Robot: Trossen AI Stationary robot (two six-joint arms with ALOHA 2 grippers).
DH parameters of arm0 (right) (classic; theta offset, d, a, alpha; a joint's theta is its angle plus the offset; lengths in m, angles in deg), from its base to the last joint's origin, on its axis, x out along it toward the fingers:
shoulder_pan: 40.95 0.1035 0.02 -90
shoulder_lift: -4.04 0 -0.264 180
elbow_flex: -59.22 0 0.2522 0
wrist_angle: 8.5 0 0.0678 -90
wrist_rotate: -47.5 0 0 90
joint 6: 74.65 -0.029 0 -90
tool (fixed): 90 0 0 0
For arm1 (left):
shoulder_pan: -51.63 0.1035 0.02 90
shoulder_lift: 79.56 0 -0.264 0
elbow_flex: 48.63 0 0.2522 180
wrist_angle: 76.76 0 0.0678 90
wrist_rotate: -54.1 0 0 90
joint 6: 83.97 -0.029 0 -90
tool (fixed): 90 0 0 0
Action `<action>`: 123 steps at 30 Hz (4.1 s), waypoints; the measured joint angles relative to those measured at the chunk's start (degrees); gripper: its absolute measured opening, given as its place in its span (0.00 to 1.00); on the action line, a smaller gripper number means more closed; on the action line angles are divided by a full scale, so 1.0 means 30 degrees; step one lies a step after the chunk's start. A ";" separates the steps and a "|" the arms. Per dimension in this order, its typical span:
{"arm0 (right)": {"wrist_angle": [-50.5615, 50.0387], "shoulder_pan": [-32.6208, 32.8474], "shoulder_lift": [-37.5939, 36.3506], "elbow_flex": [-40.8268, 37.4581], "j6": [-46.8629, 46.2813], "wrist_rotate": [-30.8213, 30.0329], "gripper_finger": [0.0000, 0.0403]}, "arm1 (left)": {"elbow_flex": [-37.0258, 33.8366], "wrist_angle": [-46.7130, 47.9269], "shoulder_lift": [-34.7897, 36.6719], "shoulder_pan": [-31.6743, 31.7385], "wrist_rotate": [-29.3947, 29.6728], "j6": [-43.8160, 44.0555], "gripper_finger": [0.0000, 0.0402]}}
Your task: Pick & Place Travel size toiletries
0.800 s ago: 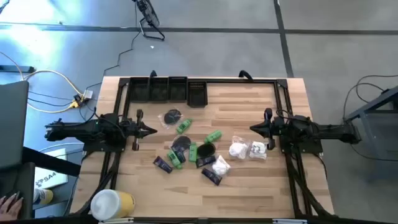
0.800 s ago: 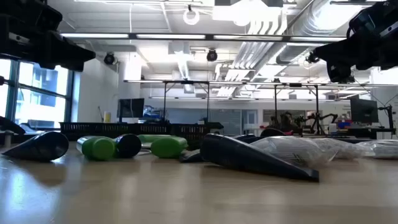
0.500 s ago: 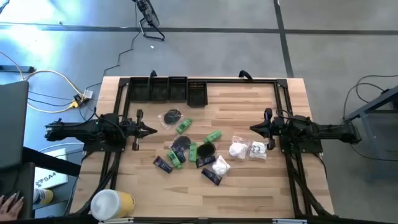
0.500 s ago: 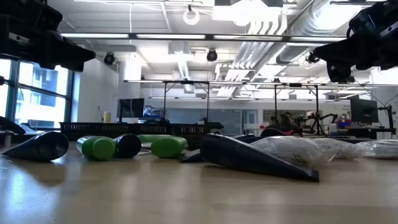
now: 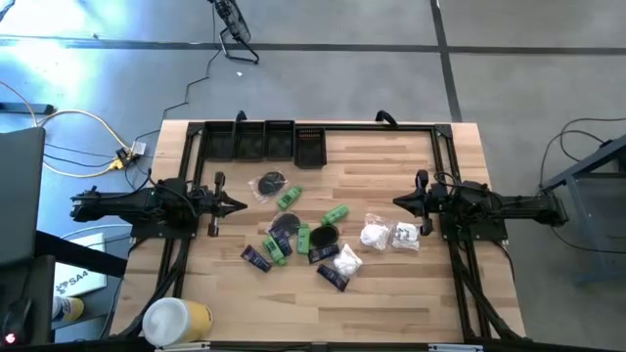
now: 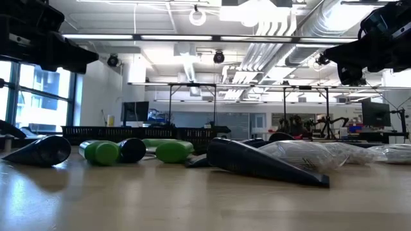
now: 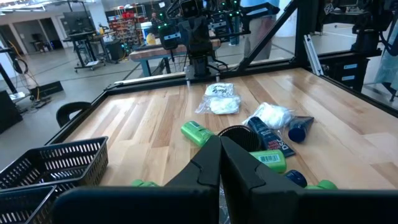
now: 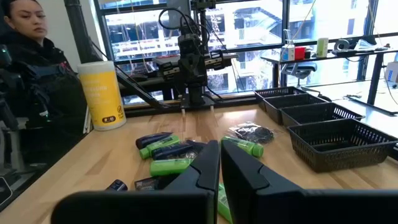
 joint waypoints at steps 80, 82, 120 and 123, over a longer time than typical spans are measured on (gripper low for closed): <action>0.0015 0.0004 -0.0001 -0.0004 0.0066 -0.0015 0.03 | 0.0000 0.0000 -0.0002 -0.0005 0.0003 0.0004 0.00; 0.0022 -0.0003 0.0003 0.0000 0.0066 -0.0015 0.03 | 0.0000 -0.0003 0.0000 0.0000 -0.0001 0.0000 0.00; 0.0073 -0.0003 -0.0004 0.0000 -0.5071 -0.0102 0.03 | -0.0007 -0.0007 -0.0002 -0.0005 0.0258 0.0004 0.00; 0.0073 0.0004 0.0003 -0.0003 -0.4881 -0.0150 0.03 | -0.0007 -0.0007 -0.0002 -0.0007 0.0266 0.0004 0.00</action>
